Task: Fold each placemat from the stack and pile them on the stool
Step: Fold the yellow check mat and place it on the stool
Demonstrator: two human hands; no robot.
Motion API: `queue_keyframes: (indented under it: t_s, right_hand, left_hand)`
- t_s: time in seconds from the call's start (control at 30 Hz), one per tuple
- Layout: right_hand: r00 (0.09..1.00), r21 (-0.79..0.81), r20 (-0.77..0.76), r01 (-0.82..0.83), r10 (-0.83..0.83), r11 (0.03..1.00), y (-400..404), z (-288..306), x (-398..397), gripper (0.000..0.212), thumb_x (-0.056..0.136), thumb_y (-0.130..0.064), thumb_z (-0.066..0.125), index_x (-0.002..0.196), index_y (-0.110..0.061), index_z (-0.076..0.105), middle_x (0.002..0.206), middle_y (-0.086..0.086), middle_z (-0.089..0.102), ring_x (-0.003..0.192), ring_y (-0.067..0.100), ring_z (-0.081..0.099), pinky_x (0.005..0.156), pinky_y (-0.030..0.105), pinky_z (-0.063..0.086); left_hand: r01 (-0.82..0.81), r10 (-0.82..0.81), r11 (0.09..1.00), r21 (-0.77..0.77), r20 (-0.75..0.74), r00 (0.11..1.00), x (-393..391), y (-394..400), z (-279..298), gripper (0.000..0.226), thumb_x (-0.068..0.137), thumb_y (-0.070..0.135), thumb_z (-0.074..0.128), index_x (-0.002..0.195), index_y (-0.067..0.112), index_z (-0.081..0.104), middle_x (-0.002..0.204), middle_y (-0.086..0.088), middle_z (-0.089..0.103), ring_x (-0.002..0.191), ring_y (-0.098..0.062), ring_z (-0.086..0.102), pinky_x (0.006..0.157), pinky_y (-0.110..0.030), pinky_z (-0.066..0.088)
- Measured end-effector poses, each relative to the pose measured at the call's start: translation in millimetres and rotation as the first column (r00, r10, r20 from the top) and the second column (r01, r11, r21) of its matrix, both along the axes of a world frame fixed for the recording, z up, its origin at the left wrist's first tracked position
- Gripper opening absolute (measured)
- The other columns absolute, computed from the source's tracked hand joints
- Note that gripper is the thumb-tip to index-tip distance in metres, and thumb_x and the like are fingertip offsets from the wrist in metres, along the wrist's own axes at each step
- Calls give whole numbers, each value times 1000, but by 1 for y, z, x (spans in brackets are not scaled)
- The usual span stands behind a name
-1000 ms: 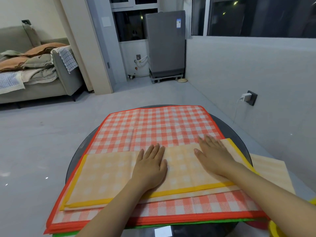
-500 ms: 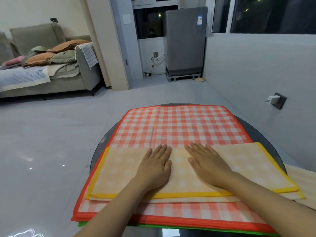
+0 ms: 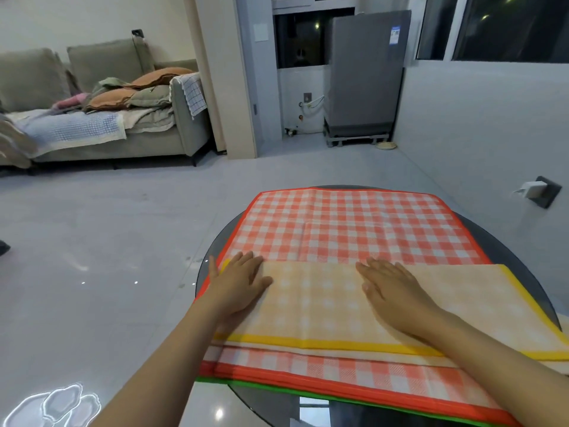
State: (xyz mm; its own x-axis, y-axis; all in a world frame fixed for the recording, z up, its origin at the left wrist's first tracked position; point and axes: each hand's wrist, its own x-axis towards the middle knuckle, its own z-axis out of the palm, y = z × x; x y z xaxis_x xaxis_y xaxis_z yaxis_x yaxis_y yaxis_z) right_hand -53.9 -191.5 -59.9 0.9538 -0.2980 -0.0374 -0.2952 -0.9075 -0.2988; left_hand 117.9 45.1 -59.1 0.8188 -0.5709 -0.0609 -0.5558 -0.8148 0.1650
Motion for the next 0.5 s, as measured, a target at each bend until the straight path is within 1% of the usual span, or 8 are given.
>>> queue_keyframes:
  t_s: [0.07, 0.13, 0.2, 0.27, 0.33, 0.43, 0.5]
  right_hand:
    - [996, 102, 91, 4, -14, 995, 10, 6, 3, 42, 100, -33, 34, 142, -30, 35, 152, -9, 28, 142, 11, 17, 115, 30, 10]
    - [989, 250, 143, -12, -25, 968, 23, 13, 6, 37, 95, -34, 45, 133, -34, 48, 144, -14, 38, 136, 9, 23, 113, 32, 16]
    - [989, 343, 144, -70, 21, 937, 35, 16, 8, 39, 91, -41, 51, 129, -39, 48, 142, -16, 39, 134, 7, 24, 113, 34, 18]
    - [990, 380, 121, -112, 71, 918, 46, 18, 12, 46, 86, -50, 54, 131, -44, 45, 142, -18, 35, 135, 7, 21, 113, 35, 17]
    - [991, 350, 91, -122, 96, 929, 55, 18, 17, 54, 82, -56, 56, 133, -45, 42, 142, -17, 32, 135, 9, 19, 112, 35, 16]
    - [993, 225, 23, -116, 113, 967, 67, 16, 23, 70, 74, -67, 57, 137, -48, 34, 145, -12, 24, 135, 14, 16, 110, 35, 15]
    - [991, 178, -24, -122, 128, 976, 70, 15, 24, 78, 71, -70, 57, 140, -50, 27, 147, -11, 19, 136, 16, 14, 111, 36, 15]
  left_hand:
    - [-5, 6, 999, -51, 36, 999, 3, -1, 6, 55, 89, 60, 43, 137, 32, 40, 147, 11, 35, 137, -10, 33, 112, -59, -13]
    - [-10, 14, 996, -87, 48, 999, 5, -3, 10, 54, 85, 62, 50, 131, 35, 47, 138, 10, 42, 131, -10, 40, 112, -59, -14]
    - [-29, 33, 994, -109, 35, 999, 7, -4, 12, 55, 80, 63, 56, 128, 38, 49, 134, 8, 44, 130, -11, 39, 112, -58, -14]
    - [-54, 53, 991, -124, -8, 999, 11, -6, 13, 55, 76, 63, 61, 124, 39, 51, 130, 6, 43, 129, -13, 38, 113, -58, -11]
    - [-70, 67, 991, -113, -37, 997, 13, -8, 14, 51, 76, 61, 64, 121, 39, 53, 132, 4, 41, 131, -16, 34, 114, -57, -8]
    - [-81, 77, 991, -102, -38, 996, 14, -11, 14, 47, 75, 59, 66, 115, 39, 53, 135, 2, 38, 135, -17, 27, 115, -55, -6]
    - [-80, 77, 991, -106, -34, 996, 15, -12, 14, 45, 74, 57, 68, 111, 38, 52, 134, 4, 39, 134, -17, 28, 115, -56, -6]
